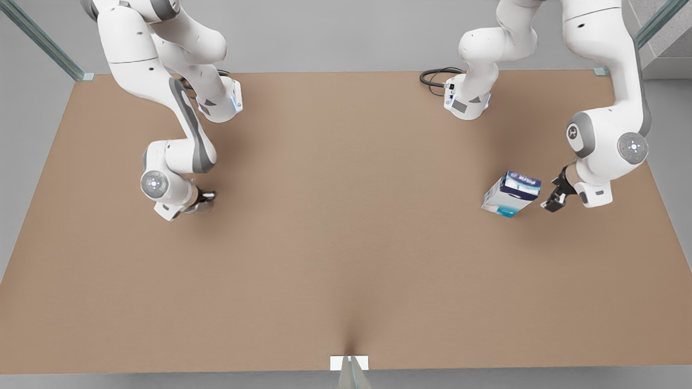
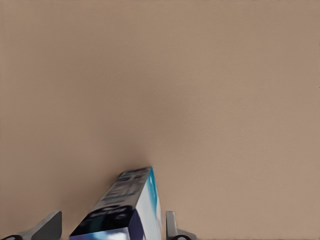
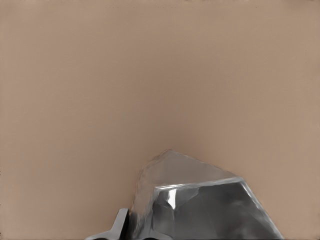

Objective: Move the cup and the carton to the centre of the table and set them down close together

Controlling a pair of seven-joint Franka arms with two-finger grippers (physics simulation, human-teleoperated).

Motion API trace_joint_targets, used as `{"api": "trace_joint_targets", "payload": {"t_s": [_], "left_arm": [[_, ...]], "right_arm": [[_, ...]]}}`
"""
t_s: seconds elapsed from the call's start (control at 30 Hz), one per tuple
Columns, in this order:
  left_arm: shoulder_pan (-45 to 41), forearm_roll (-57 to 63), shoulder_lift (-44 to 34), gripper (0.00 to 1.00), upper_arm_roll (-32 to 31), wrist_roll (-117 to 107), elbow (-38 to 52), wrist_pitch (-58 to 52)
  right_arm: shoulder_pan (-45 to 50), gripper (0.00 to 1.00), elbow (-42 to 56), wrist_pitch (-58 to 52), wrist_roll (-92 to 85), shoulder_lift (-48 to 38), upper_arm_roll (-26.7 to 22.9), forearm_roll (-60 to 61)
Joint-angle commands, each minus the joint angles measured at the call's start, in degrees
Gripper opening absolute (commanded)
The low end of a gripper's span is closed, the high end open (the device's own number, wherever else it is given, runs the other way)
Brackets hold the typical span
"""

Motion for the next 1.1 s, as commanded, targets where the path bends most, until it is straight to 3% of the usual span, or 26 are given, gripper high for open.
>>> {"api": "trace_joint_targets", "payload": {"t_s": [0.0,0.23,0.33,0.57,0.93,0.97,1.0,1.07], "left_arm": [[-3.00,-0.04,0.00,1.00,-0.08,0.00,-0.09,0.01],[-3.79,-0.57,0.00,1.00,-0.17,-3.96,-0.09,0.10],[-3.79,-0.66,0.27,1.00,-0.17,-3.96,-0.09,0.19],[-3.88,-0.66,-2.63,1.00,0.01,-4.22,-5.18,2.65],[-4.40,-0.66,-3.25,1.00,-0.08,-4.40,-6.77,3.35],[-4.40,-0.66,-3.25,1.00,-0.08,-4.75,-6.77,3.26],[-4.40,-0.57,-3.16,1.00,0.01,-4.75,-6.77,3.35],[-4.40,-0.66,-3.25,1.00,0.01,-4.84,-6.85,2.91]], "right_arm": [[0.05,0.21,0.42,-0.17,0.06,-0.17,0.00,-0.26],[3.65,0.21,11.32,-0.08,0.41,3.08,2.90,0.53],[7.78,0.21,19.32,0.01,1.03,8.35,4.57,7.30],[22.28,0.21,40.24,1.15,11.13,23.56,4.57,9.50],[29.49,0.21,43.93,9.59,18.52,30.24,6.24,9.94],[29.67,0.91,44.11,9.85,18.69,30.50,6.24,9.85],[29.76,1.00,44.11,11.61,18.08,30.59,6.24,9.50],[29.76,1.00,44.02,11.52,18.34,30.50,6.24,9.50]]}}
